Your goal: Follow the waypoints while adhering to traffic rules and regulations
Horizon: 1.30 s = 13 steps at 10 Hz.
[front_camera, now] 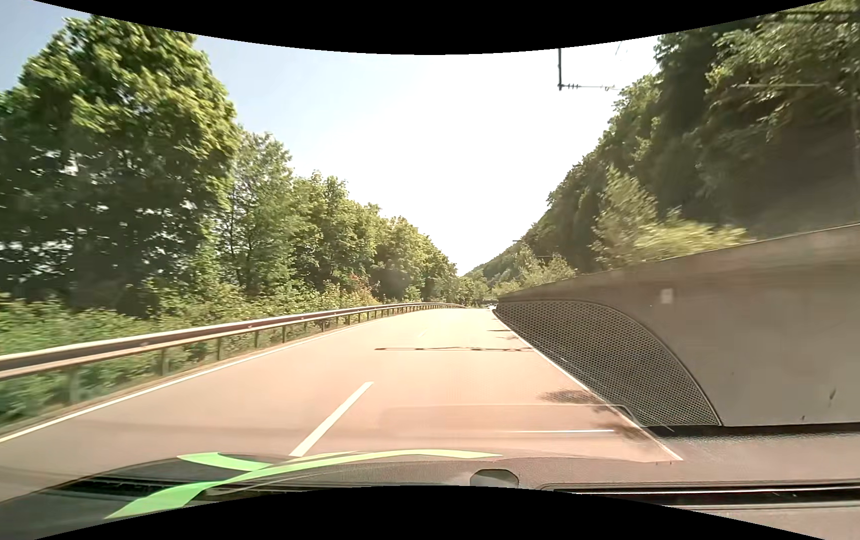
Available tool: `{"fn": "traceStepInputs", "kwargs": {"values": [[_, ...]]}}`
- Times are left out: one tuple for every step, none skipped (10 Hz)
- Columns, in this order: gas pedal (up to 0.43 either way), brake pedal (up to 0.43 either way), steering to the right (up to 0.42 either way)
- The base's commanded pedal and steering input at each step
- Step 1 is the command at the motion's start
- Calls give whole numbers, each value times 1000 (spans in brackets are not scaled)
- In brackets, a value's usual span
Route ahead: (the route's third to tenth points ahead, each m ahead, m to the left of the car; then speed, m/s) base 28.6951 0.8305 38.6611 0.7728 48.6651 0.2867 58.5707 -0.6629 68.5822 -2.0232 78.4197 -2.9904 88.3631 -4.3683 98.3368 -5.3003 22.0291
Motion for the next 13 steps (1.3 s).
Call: {"fn": "traceStepInputs", "kwargs": {"values": [[197,0,9],[197,0,9],[209,0,9],[220,0,9],[220,0,9],[220,0,8],[220,0,8],[189,0,8],[169,0,8],[157,0,8],[157,0,8],[157,0,8],[169,0,8]]}}
